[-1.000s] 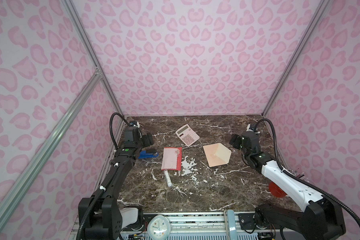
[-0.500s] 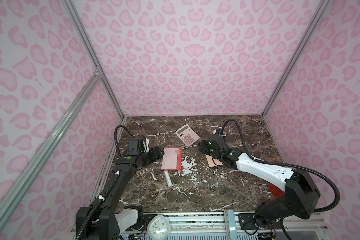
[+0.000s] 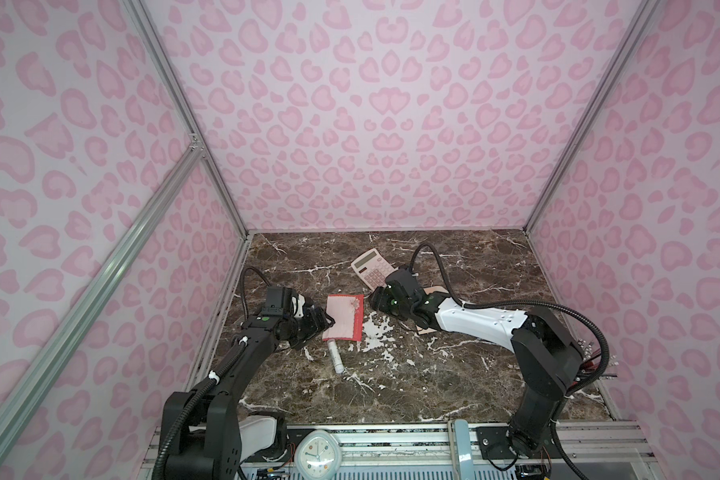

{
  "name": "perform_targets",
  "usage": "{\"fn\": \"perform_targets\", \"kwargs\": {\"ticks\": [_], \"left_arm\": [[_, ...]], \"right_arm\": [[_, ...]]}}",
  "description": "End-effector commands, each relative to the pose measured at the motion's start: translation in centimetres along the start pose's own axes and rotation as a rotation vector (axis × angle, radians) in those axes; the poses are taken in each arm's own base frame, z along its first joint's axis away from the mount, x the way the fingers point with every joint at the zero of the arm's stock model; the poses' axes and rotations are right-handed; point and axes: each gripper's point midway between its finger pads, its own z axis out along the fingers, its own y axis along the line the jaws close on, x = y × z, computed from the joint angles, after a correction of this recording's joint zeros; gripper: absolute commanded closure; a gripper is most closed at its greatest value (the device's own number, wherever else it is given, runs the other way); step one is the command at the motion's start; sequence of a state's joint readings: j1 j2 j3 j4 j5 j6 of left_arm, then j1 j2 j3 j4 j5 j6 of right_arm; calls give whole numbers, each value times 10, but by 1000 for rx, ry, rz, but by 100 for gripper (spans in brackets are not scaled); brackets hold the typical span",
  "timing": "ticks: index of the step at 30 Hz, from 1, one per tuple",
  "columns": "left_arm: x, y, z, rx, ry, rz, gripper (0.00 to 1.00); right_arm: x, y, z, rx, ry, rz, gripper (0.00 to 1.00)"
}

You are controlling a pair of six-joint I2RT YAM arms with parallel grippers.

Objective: Place the letter into the envelope and seal it

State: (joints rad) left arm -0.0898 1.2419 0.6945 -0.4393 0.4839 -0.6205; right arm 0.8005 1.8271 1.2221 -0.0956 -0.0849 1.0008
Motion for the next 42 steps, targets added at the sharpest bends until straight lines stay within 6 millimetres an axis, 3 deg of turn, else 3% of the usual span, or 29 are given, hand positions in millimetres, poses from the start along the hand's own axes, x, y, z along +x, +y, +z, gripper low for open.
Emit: {"fn": "perform_targets", "kwargs": {"ticks": [1, 8, 13, 24, 28, 42], "left_arm": [[1, 0, 4, 19, 7, -16, 15], [7, 12, 14, 6, 32, -62, 15], [6, 14, 20, 17, 36, -84, 15], [1, 23, 29, 27, 40, -109, 15], [0, 25, 33, 34, 46, -115, 16], [19, 40, 45, 29, 100, -141, 20]], "right_arm": [[17, 12, 16, -32, 90, -49, 32], [44, 22, 43, -55, 218, -98, 55], [53, 25, 53, -65, 256, -100, 64], [69, 10, 71, -14, 334, -98, 67], [67, 16, 72, -20, 338, -101, 72], [74, -7, 76, 50, 388, -95, 85]]}}
